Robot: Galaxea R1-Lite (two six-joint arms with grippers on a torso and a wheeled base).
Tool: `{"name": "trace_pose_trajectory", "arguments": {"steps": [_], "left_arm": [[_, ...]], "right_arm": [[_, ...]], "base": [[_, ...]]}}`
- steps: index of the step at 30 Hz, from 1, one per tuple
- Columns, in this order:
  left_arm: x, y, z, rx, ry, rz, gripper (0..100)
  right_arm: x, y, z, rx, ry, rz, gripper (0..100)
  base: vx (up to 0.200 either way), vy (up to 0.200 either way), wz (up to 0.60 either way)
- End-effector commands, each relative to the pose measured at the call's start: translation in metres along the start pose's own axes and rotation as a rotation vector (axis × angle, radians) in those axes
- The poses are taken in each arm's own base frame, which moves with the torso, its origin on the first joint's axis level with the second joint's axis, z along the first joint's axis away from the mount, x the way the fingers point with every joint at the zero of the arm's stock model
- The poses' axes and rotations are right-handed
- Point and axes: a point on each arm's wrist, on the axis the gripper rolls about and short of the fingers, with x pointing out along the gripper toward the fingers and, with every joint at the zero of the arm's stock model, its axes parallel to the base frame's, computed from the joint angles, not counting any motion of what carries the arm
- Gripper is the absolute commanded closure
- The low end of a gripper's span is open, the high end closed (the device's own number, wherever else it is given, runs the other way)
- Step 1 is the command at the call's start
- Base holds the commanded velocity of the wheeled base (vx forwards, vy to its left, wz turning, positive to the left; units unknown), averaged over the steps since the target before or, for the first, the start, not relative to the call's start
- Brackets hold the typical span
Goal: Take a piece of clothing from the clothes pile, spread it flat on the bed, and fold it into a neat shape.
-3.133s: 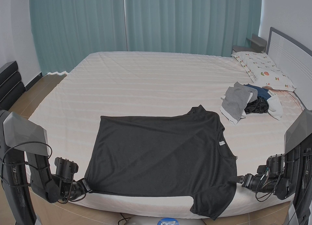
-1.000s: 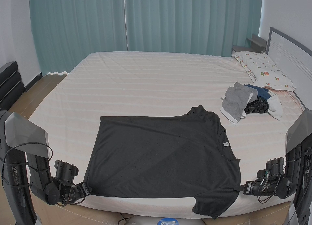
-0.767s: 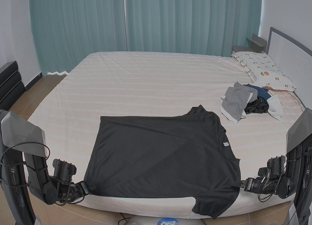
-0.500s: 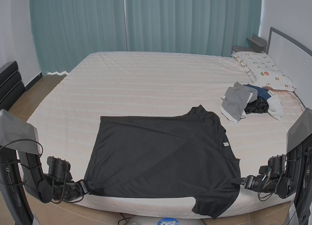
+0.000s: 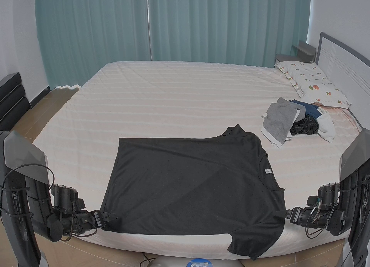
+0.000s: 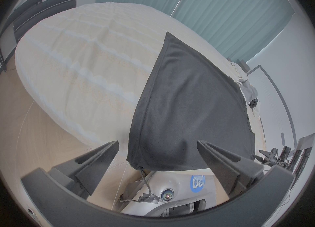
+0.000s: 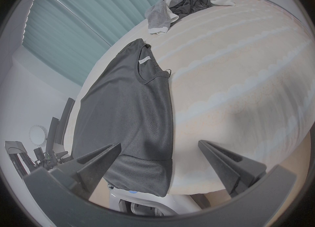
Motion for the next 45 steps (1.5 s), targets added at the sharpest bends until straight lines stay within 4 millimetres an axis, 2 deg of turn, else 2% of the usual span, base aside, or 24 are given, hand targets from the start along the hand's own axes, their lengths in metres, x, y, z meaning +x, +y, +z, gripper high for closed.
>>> {"name": "trace_pose_trajectory", "arguments": {"steps": [1,9,18,19,30,38,45], "left_arm": [[0.006,0.0,-0.008,0.006,0.043,0.006,0],[0.014,-0.007,-0.015,0.05,0.076,-0.011,0],[0.015,-0.007,-0.016,0.051,0.077,0.0,0],[0.015,-0.007,-0.016,0.052,0.076,0.0,100],[0.007,0.007,-0.013,-0.023,0.045,0.078,100],[0.005,0.004,-0.011,-0.078,0.034,0.056,100],[-0.001,-0.003,-0.001,-0.197,-0.006,0.005,100]], "right_arm": [[-0.002,0.0,-0.004,0.002,0.019,-0.005,0],[-0.003,0.0,-0.004,0.003,0.018,-0.004,0],[-0.002,0.001,-0.004,0.006,0.02,-0.002,0],[-0.002,0.001,-0.004,0.006,0.02,-0.002,0],[-0.002,0.001,-0.004,0.007,0.019,-0.003,0],[-0.002,0.002,-0.005,0.005,0.026,0.008,0],[0.005,0.009,-0.004,-0.025,0.024,0.076,0]], "base": [[0.0,0.0,0.0],[0.0,0.0,0.0],[0.0,0.0,0.0],[0.0,0.0,0.0],[0.0,0.0,0.0],[0.0,0.0,0.0],[0.0,0.0,0.0]]}}
